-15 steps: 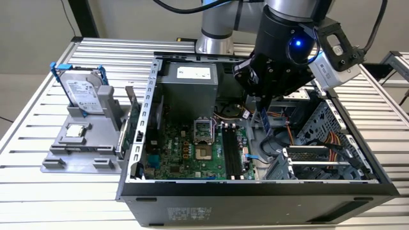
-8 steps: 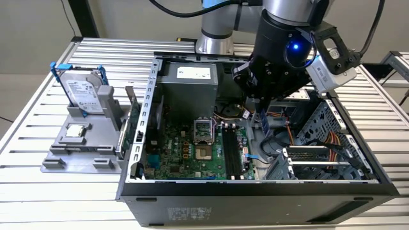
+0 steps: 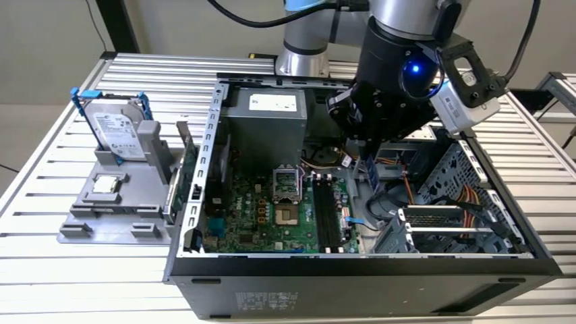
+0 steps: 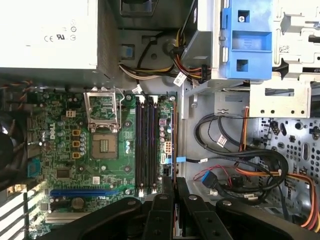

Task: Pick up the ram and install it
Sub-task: 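Insert the ram into the slot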

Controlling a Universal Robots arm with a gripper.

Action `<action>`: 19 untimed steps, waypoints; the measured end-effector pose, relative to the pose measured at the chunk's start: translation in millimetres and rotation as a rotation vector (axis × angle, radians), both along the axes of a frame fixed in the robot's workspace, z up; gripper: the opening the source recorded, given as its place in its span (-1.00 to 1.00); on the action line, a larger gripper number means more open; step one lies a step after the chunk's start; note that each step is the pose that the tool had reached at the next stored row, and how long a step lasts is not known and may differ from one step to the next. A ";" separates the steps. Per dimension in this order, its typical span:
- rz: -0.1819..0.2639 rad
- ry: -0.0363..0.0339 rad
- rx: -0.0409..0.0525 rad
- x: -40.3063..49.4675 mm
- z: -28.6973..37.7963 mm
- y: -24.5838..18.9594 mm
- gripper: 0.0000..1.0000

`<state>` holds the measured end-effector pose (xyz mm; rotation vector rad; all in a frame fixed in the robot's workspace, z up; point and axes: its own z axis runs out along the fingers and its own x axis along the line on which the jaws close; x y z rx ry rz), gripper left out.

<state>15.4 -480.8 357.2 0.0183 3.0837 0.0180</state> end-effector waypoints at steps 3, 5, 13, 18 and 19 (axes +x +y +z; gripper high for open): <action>0.000 0.0000 -0.0002 1.0 -1.5 0.1 -1.00; 0.000 0.0000 -0.0004 1.2 -2.6 0.2 -1.00; 0.000 -0.0001 -0.0008 1.6 -8.2 0.4 -1.00; 0.000 0.0000 -0.0009 1.6 -12.2 0.4 -1.00; 0.000 0.0000 -0.0009 1.6 -13.1 0.4 -1.00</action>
